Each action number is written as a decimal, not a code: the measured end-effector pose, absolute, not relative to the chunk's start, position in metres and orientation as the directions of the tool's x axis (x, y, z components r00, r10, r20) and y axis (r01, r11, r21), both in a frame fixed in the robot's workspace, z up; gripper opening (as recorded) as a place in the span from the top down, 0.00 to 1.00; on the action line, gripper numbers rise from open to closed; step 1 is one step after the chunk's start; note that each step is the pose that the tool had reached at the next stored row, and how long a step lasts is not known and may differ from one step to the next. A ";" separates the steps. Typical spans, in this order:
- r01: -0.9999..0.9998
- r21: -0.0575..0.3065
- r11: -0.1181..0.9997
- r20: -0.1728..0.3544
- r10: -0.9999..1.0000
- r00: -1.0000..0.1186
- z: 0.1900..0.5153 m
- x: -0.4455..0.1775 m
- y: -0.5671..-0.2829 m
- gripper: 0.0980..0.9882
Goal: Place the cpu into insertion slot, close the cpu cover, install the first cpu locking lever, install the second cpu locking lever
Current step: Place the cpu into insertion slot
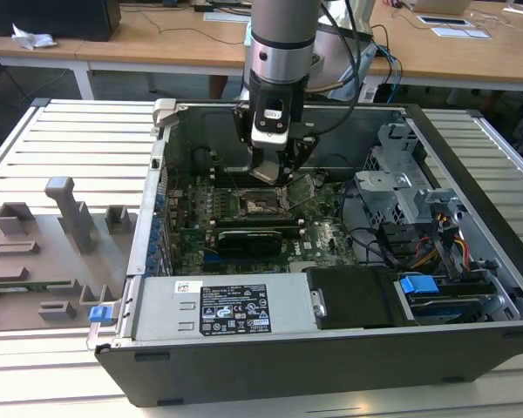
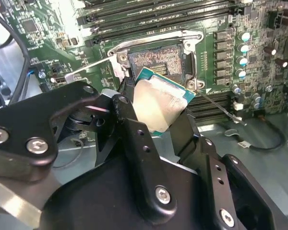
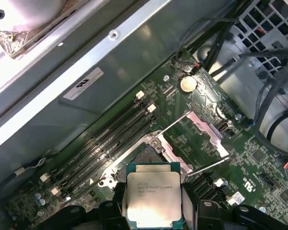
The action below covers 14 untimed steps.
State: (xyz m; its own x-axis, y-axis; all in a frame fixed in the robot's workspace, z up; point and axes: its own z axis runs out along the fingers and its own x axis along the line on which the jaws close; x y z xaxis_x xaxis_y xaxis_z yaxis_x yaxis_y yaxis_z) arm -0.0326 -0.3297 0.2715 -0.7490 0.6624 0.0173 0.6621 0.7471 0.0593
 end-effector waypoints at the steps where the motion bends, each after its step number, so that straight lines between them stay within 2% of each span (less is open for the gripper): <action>1: 0.673 0.059 0.737 0.017 0.673 -0.739 0.271 -0.033 -0.330 0.50; 14: 0.799 0.057 0.599 0.014 0.800 -0.600 0.271 -0.033 -0.330 0.50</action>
State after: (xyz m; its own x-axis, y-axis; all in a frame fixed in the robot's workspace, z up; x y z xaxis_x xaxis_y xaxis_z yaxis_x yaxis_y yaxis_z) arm -0.0326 -0.3297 0.2707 -0.6001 0.7998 0.0143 0.7990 0.5986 0.0567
